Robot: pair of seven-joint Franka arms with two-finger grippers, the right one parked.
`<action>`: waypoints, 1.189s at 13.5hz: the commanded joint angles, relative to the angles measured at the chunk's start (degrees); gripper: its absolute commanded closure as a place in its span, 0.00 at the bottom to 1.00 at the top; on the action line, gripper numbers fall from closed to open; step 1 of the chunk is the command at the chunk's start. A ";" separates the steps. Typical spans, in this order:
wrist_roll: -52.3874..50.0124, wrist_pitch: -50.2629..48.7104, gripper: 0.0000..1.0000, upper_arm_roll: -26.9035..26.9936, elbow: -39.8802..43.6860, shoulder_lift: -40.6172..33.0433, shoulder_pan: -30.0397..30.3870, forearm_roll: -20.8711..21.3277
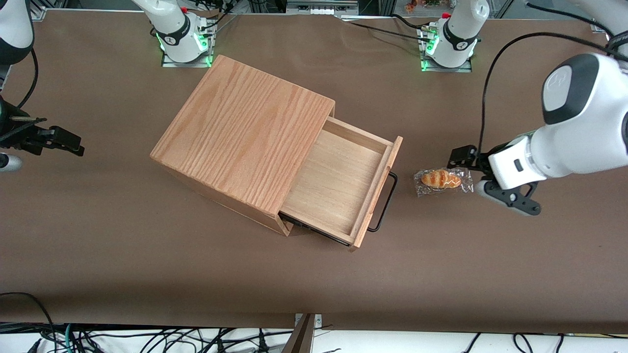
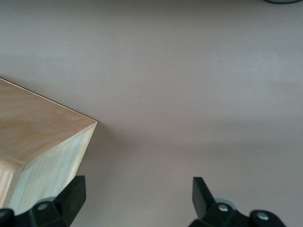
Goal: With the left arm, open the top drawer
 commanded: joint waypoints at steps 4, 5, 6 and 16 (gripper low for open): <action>0.20 -6.33 0.00 -0.37 -1.36 -6.76 0.16 9.06; 0.28 -7.04 0.00 -0.11 -1.45 -7.20 0.07 9.06; -0.32 -6.52 0.00 0.94 -3.36 -8.78 -0.45 9.49; -15.89 7.45 0.00 2.62 -23.76 -23.81 0.33 10.11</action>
